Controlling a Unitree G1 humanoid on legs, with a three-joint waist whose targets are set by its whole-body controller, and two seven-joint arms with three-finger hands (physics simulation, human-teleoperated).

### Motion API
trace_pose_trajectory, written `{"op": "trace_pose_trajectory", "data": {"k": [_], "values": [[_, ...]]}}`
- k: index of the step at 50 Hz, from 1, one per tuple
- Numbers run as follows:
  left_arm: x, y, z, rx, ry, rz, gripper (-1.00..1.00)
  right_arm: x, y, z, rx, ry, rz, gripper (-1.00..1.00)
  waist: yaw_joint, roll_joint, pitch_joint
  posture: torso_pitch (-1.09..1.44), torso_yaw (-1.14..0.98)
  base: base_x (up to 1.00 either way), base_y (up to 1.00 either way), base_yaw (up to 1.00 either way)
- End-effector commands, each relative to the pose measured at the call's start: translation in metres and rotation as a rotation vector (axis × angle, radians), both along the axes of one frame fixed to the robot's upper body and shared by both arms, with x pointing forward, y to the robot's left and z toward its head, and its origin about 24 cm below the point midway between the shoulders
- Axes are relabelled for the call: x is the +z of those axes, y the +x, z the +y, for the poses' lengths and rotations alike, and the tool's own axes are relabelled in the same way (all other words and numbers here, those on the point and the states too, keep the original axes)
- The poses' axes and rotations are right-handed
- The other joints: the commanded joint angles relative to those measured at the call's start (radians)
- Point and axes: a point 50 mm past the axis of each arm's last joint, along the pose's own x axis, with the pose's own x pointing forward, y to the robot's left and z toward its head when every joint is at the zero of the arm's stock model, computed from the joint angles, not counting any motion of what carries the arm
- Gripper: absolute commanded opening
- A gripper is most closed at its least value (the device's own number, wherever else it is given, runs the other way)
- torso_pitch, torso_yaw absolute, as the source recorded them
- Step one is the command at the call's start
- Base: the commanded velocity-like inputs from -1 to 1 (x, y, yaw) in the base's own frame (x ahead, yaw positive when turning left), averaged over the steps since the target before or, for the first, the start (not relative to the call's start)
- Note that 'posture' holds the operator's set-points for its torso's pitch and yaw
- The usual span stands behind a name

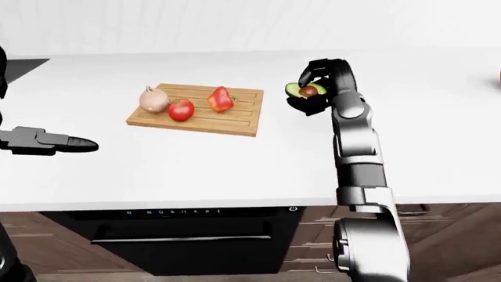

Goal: Place the avocado, onion, tomato and bell pepper on the cutting board.

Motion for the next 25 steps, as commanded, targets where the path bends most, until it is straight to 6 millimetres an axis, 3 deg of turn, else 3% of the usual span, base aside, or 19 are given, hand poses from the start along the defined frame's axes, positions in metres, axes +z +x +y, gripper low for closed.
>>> {"op": "trace_pose_trajectory", "data": {"k": [1,13,25], "values": [[0.012,-0.007,0.0,0.015,0.034,-0.067,1.0,0.03,-0.001,0.006,0.019,-0.015,-0.134,-0.8,-0.001,0.001,-0.028,0.0,0.03,0.0,0.0,0.0],[0.011,-0.008,0.0,0.017,0.035,-0.064,1.0,0.029,0.011,0.039,0.094,0.029,-0.157,-0.8,-0.002,0.008,-0.03,0.0,0.03,0.0,0.0,0.0],[0.009,-0.008,0.0,0.019,0.041,-0.058,1.0,0.019,0.008,0.065,0.17,0.031,-0.148,-0.78,-0.002,0.008,-0.03,0.0,0.03,0.0,0.0,0.0]]}}
